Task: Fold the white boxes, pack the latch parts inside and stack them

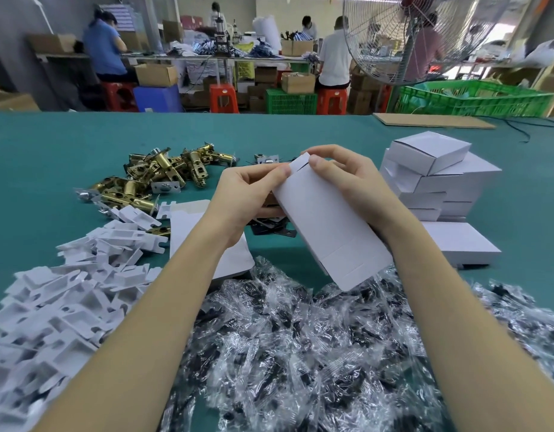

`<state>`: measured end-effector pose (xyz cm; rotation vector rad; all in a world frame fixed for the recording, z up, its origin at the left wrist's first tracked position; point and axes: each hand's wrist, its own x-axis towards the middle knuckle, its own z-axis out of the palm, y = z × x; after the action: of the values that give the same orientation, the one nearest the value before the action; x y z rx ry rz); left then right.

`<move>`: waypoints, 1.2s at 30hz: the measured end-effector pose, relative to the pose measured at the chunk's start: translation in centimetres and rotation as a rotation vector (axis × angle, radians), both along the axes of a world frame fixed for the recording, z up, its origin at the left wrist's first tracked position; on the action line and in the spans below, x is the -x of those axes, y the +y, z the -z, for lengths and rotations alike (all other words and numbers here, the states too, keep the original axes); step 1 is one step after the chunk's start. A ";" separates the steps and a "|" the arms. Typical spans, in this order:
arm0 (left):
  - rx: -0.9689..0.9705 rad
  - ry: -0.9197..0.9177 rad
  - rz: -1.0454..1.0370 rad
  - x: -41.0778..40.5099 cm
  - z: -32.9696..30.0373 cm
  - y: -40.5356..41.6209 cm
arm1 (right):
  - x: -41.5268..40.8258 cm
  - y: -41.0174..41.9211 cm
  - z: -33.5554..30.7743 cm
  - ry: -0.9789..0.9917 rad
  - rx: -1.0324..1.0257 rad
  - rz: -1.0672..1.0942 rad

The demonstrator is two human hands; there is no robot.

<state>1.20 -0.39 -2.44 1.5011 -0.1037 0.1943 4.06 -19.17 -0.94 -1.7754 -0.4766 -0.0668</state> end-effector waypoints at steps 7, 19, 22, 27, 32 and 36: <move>-0.008 -0.045 0.046 0.0 -0.1 -0.1 | -0.4 -0.5 0.2 0.001 -0.088 -0.009; -0.046 -0.011 -0.021 0.0 -0.5 -0.2 | -0.3 0.1 0.4 -0.085 -0.074 0.035; -0.023 0.046 -0.034 -0.1 -0.7 0.1 | -0.4 0.5 0.5 -0.111 -0.039 0.046; -0.029 0.043 -0.098 -0.3 -0.6 -0.2 | -0.4 0.8 0.6 -0.111 -0.018 0.043; -0.033 0.016 -0.154 -0.3 -0.5 -0.4 | -0.1 1.0 0.3 -0.125 0.000 0.031; -0.096 -0.044 -0.188 -0.3 -0.3 -0.3 | 0.0 1.1 0.3 -0.124 -0.004 0.016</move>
<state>1.52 -0.68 -2.10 1.6032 -0.0070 0.3778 4.02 -18.11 -1.24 -1.7778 -0.5508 -0.1902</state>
